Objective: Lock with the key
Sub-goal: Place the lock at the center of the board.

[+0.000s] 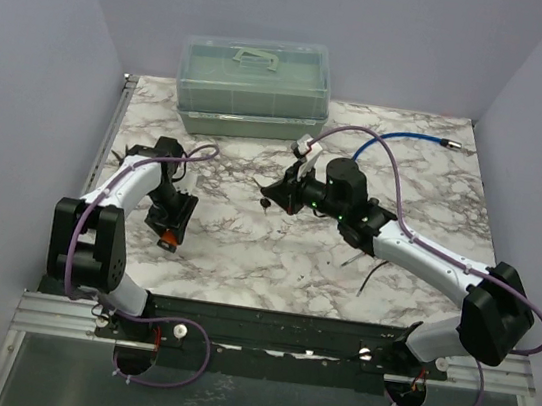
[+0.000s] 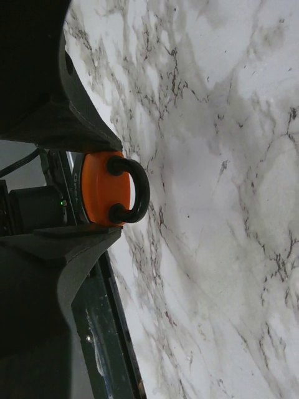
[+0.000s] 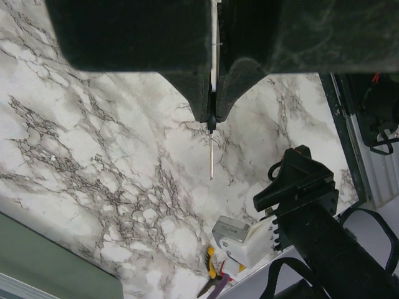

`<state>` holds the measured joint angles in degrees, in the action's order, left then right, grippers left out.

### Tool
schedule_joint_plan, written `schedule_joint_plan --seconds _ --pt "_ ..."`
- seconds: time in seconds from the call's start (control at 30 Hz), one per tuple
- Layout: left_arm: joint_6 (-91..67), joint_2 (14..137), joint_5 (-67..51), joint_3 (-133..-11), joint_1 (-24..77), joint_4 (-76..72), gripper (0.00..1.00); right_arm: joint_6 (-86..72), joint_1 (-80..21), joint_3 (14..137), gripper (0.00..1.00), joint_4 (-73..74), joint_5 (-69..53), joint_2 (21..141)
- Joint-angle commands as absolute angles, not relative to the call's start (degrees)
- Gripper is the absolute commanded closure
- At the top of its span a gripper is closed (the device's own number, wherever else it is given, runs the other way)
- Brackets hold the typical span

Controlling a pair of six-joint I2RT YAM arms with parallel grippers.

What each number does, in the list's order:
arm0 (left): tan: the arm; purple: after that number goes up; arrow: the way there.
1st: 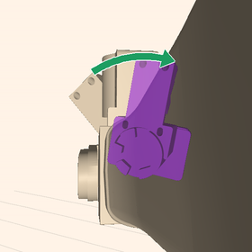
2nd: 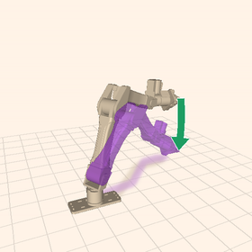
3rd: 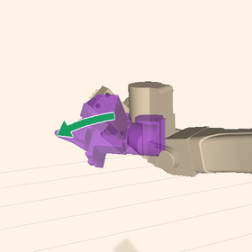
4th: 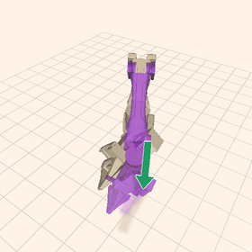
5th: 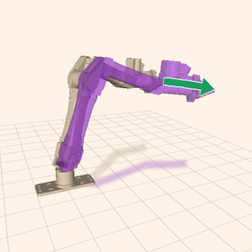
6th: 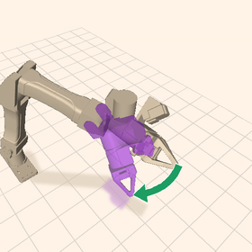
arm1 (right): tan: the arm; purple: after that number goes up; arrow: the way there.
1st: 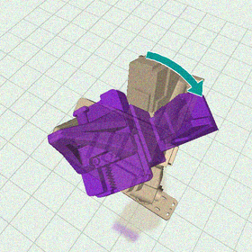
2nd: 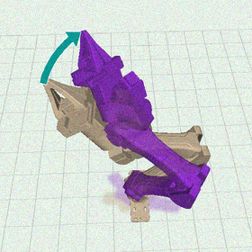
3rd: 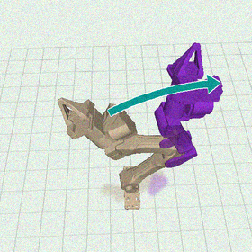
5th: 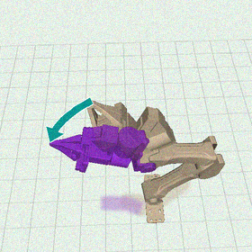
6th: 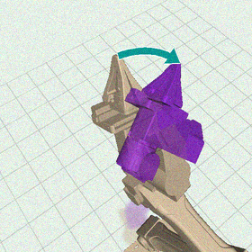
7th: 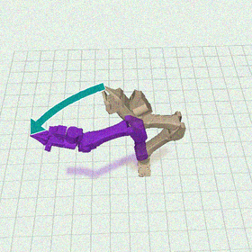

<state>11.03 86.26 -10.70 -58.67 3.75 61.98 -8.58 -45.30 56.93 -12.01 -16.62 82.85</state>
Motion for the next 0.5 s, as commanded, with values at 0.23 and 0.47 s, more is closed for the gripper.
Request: schedule_joint_plan --seconds 0.23,0.47 --pt "12.37 90.55 -6.56 -56.66 4.28 56.74 0.87 -5.93 -45.18 55.28 1.00 -15.16 -20.58 84.73" --pt "11.84 92.86 -5.80 -57.84 4.35 52.67 0.87 -5.45 -45.18 56.04 1.00 -15.30 -21.52 86.00"
